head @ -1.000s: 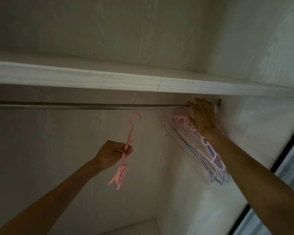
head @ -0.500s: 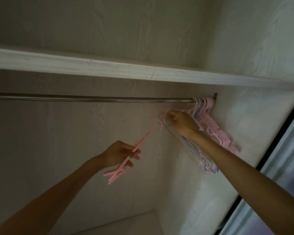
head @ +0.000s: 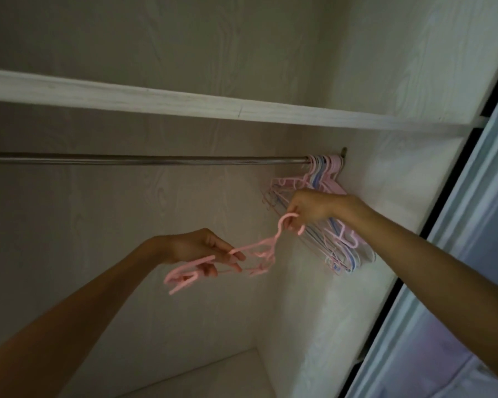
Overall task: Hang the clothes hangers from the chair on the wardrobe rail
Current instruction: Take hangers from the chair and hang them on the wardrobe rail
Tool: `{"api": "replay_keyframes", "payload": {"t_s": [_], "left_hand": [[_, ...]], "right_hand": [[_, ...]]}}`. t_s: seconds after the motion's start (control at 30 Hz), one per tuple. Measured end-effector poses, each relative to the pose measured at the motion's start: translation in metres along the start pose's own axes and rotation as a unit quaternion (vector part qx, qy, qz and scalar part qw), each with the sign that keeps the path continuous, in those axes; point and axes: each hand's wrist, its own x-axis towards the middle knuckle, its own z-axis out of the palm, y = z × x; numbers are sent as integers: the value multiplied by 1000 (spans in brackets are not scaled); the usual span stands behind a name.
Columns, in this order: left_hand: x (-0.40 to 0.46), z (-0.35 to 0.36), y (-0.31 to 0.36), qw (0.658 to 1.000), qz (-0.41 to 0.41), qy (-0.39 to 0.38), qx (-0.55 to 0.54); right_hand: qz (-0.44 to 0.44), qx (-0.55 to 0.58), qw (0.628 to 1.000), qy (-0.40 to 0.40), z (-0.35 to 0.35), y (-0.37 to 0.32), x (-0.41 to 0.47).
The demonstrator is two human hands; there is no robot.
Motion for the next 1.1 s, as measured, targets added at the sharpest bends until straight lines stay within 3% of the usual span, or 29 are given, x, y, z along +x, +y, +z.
{"api": "replay_keyframes", "payload": {"t_s": [0.07, 0.13, 0.2, 0.3, 0.37, 0.43, 0.5, 0.6, 0.67, 0.77, 1.0, 1.1], "left_hand": [[0, -1, 4, 1000, -1, -4, -30], [3, 2, 6, 998, 11, -2, -54], [12, 10, 10, 996, 38, 33, -69], [36, 27, 22, 989, 70, 122, -39], [57, 33, 34, 972, 71, 195, 108], [74, 36, 46, 934, 56, 274, 224], [91, 40, 58, 910, 61, 337, 234], [108, 53, 67, 879, 73, 397, 254], [125, 54, 68, 870, 72, 418, 249], [147, 58, 63, 868, 50, 439, 227], [175, 71, 51, 899, 56, 412, 140], [179, 70, 49, 893, 65, 398, 199]], "right_hand": [[-39, -217, 965, 140, -1, -10, -12], [-56, -293, 919, 259, 0, -14, -20], [-34, -195, 930, 311, -1, -12, -19], [24, 6, 945, 325, -6, -4, -3], [38, 61, 947, 312, -13, 2, 7], [55, 113, 950, 285, -22, 7, 16], [61, 155, 941, 294, -31, 10, 28], [57, 167, 900, 398, -31, 7, 43], [119, 173, 880, 426, -33, 12, 64], [203, 222, 863, 407, -31, 25, 89], [145, 244, 858, 428, -8, 46, 95], [110, 326, 820, 457, -12, 43, 88]]}}
